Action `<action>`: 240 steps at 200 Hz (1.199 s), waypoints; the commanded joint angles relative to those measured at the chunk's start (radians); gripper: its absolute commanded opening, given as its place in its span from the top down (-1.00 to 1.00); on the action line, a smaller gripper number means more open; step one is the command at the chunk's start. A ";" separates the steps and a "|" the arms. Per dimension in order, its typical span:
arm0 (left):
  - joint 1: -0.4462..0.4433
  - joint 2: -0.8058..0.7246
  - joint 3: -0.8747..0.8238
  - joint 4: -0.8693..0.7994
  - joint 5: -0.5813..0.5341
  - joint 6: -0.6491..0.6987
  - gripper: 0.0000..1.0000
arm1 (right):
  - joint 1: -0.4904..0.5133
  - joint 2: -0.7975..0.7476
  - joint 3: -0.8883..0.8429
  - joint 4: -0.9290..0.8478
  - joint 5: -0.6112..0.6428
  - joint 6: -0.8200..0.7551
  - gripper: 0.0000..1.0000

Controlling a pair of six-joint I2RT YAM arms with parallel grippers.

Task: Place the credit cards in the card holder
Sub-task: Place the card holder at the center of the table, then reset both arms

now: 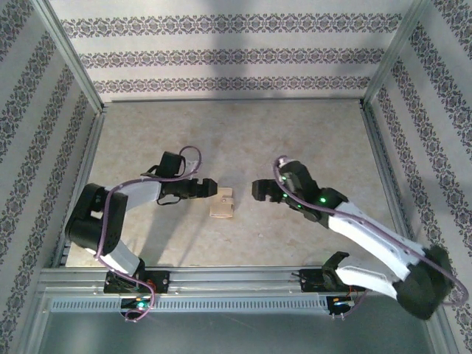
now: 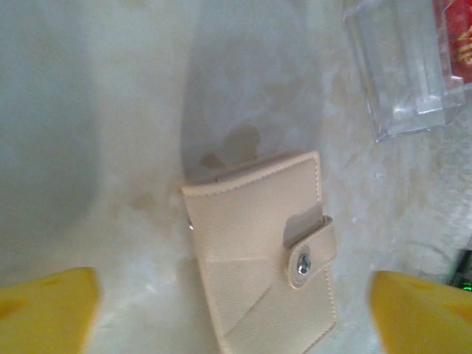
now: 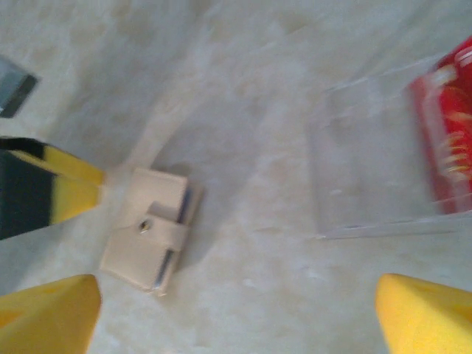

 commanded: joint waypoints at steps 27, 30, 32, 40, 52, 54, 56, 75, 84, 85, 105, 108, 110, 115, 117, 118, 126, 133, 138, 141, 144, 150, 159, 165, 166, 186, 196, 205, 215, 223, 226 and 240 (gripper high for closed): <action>0.107 -0.180 -0.032 -0.057 -0.220 0.228 -0.99 | -0.185 -0.290 -0.165 0.004 0.185 -0.168 -0.97; 0.114 -0.190 -0.035 -0.051 -0.233 0.234 -0.99 | -0.196 -0.304 -0.175 0.012 0.191 -0.177 -0.97; 0.118 -0.197 -0.039 -0.049 -0.240 0.236 -0.99 | -0.202 -0.313 -0.181 0.019 0.195 -0.183 -0.97; 0.145 -0.216 -0.049 -0.034 -0.257 0.252 -0.99 | -0.228 -0.348 -0.208 0.049 0.208 -0.213 -0.97; 0.180 -0.240 -0.060 -0.005 -0.279 0.272 -0.99 | -0.264 -0.388 -0.246 0.101 0.220 -0.266 -0.97; 0.185 -0.241 -0.061 0.002 -0.286 0.273 -0.99 | -0.269 -0.392 -0.252 0.111 0.221 -0.276 -0.97; 0.191 -0.244 -0.062 0.008 -0.292 0.276 -0.99 | -0.276 -0.398 -0.257 0.120 0.225 -0.284 -0.97; 0.240 -0.247 -0.075 0.071 -0.288 0.308 -0.99 | -0.333 -0.428 -0.322 0.218 0.254 -0.364 -0.97; 0.263 -0.243 -0.091 0.124 -0.291 0.320 -0.99 | -0.365 -0.436 -0.356 0.268 0.254 -0.397 -0.97; 0.265 -0.243 -0.093 0.133 -0.292 0.321 -0.99 | -0.369 -0.438 -0.360 0.276 0.254 -0.402 -0.97; 0.300 -0.236 -0.152 0.281 -0.306 0.333 -0.99 | -0.450 -0.449 -0.448 0.408 0.239 -0.444 -0.97; 0.304 -0.234 -0.159 0.299 -0.311 0.334 -0.99 | -0.462 -0.450 -0.458 0.424 0.236 -0.444 -0.97; 0.306 -0.232 -0.162 0.311 -0.315 0.334 -0.99 | -0.471 -0.451 -0.464 0.436 0.236 -0.444 -0.97; 0.312 -0.225 -0.176 0.339 -0.322 0.333 -0.99 | -0.488 -0.450 -0.481 0.463 0.234 -0.443 -0.97; 0.314 -0.222 -0.179 0.351 -0.324 0.333 -0.99 | -0.493 -0.448 -0.488 0.481 0.234 -0.444 -0.97; 0.316 -0.221 -0.183 0.357 -0.326 0.333 -0.99 | -0.497 -0.448 -0.491 0.488 0.234 -0.444 -0.97; 0.325 -0.212 -0.201 0.403 -0.333 0.334 -0.99 | -0.519 -0.440 -0.521 0.551 0.235 -0.452 -0.97; 0.334 -0.204 -0.223 0.451 -0.336 0.332 -0.99 | -0.533 -0.428 -0.545 0.607 0.238 -0.460 -0.97; 0.339 -0.198 -0.240 0.486 -0.336 0.332 -0.99 | -0.541 -0.414 -0.559 0.643 0.240 -0.465 -0.97; 0.342 -0.195 -0.248 0.510 -0.335 0.334 -0.99 | -0.545 -0.405 -0.566 0.664 0.241 -0.468 -0.97; 0.345 -0.192 -0.257 0.534 -0.334 0.337 -0.99 | -0.549 -0.395 -0.570 0.678 0.242 -0.470 -0.97; 0.350 -0.183 -0.274 0.577 -0.327 0.346 -0.99 | -0.556 -0.374 -0.574 0.704 0.242 -0.474 -0.97; 0.355 -0.170 -0.295 0.640 -0.326 0.349 -0.99 | -0.563 -0.341 -0.573 0.729 0.231 -0.483 -0.97; 0.359 -0.157 -0.306 0.684 -0.325 0.346 -0.99 | -0.568 -0.311 -0.573 0.755 0.220 -0.491 -0.97; 0.359 -0.154 -0.308 0.692 -0.323 0.345 -0.99 | -0.569 -0.307 -0.573 0.760 0.218 -0.492 -0.97; 0.367 -0.106 -0.315 0.797 -0.299 0.344 -0.99 | -0.581 -0.211 -0.578 0.868 0.193 -0.507 -0.97; 0.368 -0.067 -0.323 0.857 -0.294 0.350 -0.99 | -0.590 -0.164 -0.577 0.916 0.172 -0.510 -0.97; 0.368 -0.030 -0.327 0.901 -0.297 0.348 -0.99 | -0.600 -0.122 -0.574 0.952 0.147 -0.511 -0.97; 0.369 -0.040 -0.325 0.874 -0.298 0.356 -0.99 | -0.610 -0.080 -0.571 0.995 0.123 -0.510 -0.97; 0.368 -0.042 -0.326 0.881 -0.297 0.354 -0.99 | -0.616 -0.045 -0.570 1.032 0.102 -0.510 -0.97; 0.368 -0.036 -0.334 0.899 -0.299 0.350 -0.99 | -0.618 -0.030 -0.570 1.045 0.095 -0.509 -0.97; 0.368 -0.043 -0.351 0.923 -0.319 0.349 -0.99 | -0.623 0.036 -0.567 1.101 0.066 -0.505 -0.97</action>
